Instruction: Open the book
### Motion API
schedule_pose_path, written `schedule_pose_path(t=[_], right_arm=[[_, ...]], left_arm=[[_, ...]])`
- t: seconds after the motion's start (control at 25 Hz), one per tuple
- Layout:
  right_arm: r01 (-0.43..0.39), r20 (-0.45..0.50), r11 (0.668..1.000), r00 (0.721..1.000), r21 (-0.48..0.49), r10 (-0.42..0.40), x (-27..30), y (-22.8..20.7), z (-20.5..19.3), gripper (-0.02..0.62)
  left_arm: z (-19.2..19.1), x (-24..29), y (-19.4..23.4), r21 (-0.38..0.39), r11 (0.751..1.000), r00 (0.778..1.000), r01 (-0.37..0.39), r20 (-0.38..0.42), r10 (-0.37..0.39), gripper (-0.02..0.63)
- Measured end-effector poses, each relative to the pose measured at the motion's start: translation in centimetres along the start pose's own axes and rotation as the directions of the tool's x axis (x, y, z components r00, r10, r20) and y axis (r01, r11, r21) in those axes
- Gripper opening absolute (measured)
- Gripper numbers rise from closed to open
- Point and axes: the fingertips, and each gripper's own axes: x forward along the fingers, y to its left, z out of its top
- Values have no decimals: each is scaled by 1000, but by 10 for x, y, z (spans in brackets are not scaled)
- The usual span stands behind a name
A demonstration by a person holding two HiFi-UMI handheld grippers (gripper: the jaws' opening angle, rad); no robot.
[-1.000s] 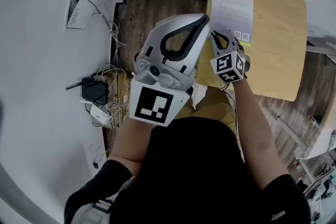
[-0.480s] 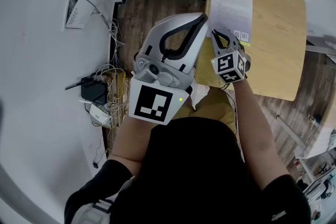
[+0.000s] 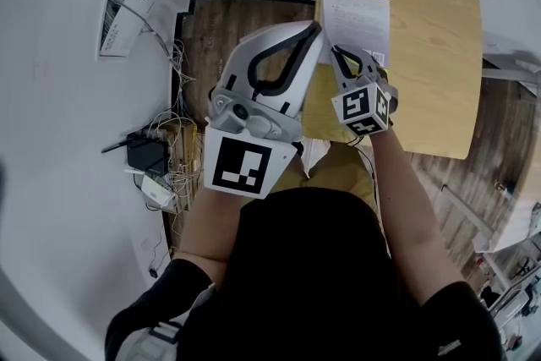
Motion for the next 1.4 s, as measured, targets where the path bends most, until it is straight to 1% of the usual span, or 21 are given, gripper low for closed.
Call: schedule_pose_path(t=[0.12,0.4,0.56,0.72,0.88,1.08,1.4], right_arm=[[8,15,999,1000,-34,-7,-10,-7,4,40],[48,66,998,997,-34,-46,-34,-33,13,39],[68,80,996,995,-51,-64,-47,-46,12,40],[86,93,994,992,-61,-80,-58,-58,10,40],[112,114,992,988,-54,-105,-68,-72,10,40],[122,116,991,987,-57,-115,-81,-85,2,40],[149,127,988,982,-49,-141,-99,-106,-12,40]], left_arm=[[4,5,-2,15,1000,1000,-5,-1,5,11],[11,19,-10,50,999,1000,-13,-16,14,11],[12,25,-20,54,998,1000,-11,-24,12,11],[14,34,-32,75,997,999,-1,-35,3,11],[19,44,-39,72,997,1000,-1,-29,3,11],[23,54,-46,35,999,1000,1,-22,-1,11],[27,71,-62,57,998,999,2,-38,1,11]])
